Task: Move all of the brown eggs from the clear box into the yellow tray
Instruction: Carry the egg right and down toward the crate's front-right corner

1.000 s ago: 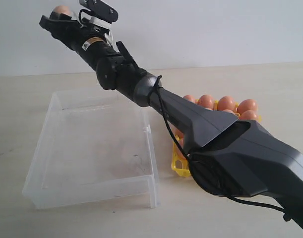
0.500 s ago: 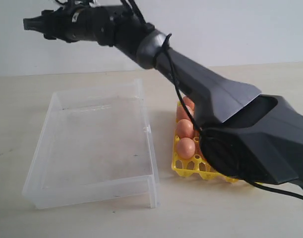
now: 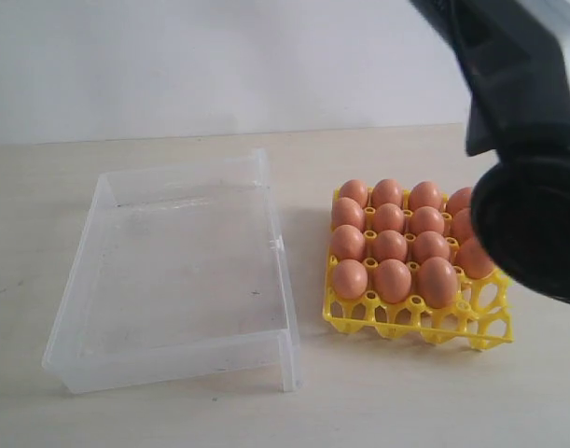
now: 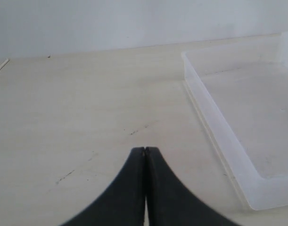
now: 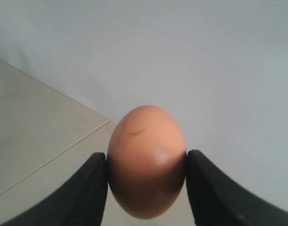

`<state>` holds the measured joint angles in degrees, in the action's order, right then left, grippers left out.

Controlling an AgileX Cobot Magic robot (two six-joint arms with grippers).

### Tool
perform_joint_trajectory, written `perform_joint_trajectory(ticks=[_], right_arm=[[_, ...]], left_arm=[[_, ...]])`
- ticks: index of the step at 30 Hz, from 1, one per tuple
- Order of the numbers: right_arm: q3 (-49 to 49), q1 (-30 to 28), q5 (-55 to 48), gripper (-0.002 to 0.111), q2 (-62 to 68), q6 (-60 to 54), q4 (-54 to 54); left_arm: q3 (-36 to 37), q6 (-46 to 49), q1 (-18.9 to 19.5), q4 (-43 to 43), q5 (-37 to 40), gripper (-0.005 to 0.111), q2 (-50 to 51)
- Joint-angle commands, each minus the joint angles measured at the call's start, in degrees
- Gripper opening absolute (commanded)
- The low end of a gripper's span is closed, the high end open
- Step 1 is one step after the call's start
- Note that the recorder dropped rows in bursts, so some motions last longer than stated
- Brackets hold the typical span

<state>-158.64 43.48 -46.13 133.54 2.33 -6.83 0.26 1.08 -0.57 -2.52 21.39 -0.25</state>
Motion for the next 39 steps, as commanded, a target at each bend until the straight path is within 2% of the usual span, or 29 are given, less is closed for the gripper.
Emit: perform_joint_trajectory(ticks=[1,8,17,21,24,29,31,34,39], right_arm=[[-0.3,-0.2,-6.1,0.0,-5.9,0.8,5.0],[-0.3,0.6,-14.8,0.0,-10.4,-0.8,-1.1],[-0.3,0.8,-19.9,0.0,-20.6,-2.3,2.7],[-0.3,0.8,-18.7,0.0,-26.3,-2.3,8.6],[-0.3,0.8,-15.4,0.0,-28.9,-2.9,9.2],[-0.3,0.8,-12.3,0.0,-29.8,-10.5,9.3],[0.2,0.8,-14.4,0.0,-29.7,-13.6,9.6],[7.3,0.8,-17.1,0.0,-32.5,-14.8,11.7],[32.2,0.7,-13.5,0.0,-42.8,-15.1,18.2]], left_arm=[[-0.3,0.2,0.2,-0.2,-0.1,0.0,0.2],[-0.3,0.2,0.2,-0.2,-0.1,0.0,0.2],[-0.3,0.1,0.2,-0.2,-0.1,0.0,0.2],[-0.3,0.1,0.2,-0.2,-0.1,0.0,0.2],[-0.3,0.2,0.2,-0.2,-0.1,0.0,0.2],[-0.3,0.2,0.2,-0.2,-0.1,0.0,0.2],[-0.3,0.2,0.2,-0.2,-0.1,0.0,0.2],[-0.3,0.2,0.2,-0.2,-0.1,0.0,0.2],[-0.3,0.2,0.2,-0.2,-0.1,0.0,0.2]])
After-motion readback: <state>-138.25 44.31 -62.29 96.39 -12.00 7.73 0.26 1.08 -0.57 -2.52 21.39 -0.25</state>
